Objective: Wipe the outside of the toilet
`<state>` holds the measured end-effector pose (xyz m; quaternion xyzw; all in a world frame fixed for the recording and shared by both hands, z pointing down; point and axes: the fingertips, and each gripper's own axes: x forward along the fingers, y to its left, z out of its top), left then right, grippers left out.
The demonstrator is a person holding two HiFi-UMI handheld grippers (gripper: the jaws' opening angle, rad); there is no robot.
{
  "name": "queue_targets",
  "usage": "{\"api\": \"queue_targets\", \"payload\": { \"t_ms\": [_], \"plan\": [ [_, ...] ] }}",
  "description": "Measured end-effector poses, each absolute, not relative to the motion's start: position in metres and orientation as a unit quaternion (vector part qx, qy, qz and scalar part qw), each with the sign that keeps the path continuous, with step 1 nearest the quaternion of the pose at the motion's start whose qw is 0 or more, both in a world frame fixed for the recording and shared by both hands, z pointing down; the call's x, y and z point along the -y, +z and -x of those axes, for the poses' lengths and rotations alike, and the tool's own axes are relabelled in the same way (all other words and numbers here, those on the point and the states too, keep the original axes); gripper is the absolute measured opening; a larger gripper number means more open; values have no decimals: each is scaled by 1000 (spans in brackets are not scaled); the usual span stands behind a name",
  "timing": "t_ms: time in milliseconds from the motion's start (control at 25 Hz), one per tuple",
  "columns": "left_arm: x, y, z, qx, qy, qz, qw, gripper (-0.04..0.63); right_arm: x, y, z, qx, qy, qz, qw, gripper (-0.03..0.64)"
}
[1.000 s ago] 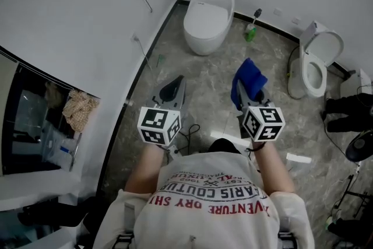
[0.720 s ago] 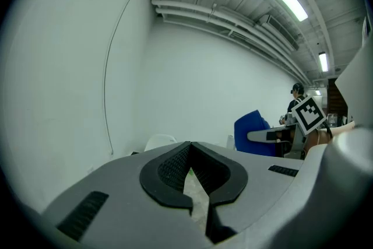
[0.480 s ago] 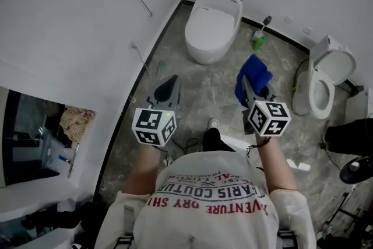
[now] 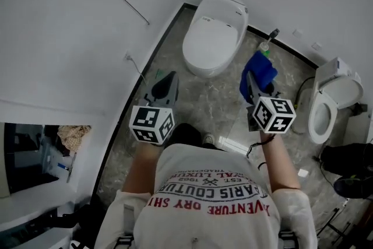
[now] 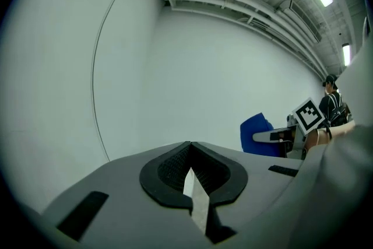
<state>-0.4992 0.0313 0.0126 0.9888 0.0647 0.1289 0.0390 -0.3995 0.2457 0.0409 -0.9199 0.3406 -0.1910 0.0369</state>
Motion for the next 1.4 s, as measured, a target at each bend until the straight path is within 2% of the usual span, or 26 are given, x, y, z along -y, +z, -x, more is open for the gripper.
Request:
{"api": "queue_targets", "payload": {
  "t_ms": [360,760,1160,1400],
  "plan": [
    [27,51,323,-98,158,-981,46,8,-207,72,230,-297,-221,928,45,72],
    [109,47,105,-146,163,-974,67,8,-138,81,32,-233,-241,940,59,72],
    [115,91,-26,-135,203,-965,92,8,-107,129,-96,-256,-289,922,31,72],
    [102,130,-107,-74,223,-967,96,8,-125,169,-207,-296,-325,898,1,72]
  ]
}}
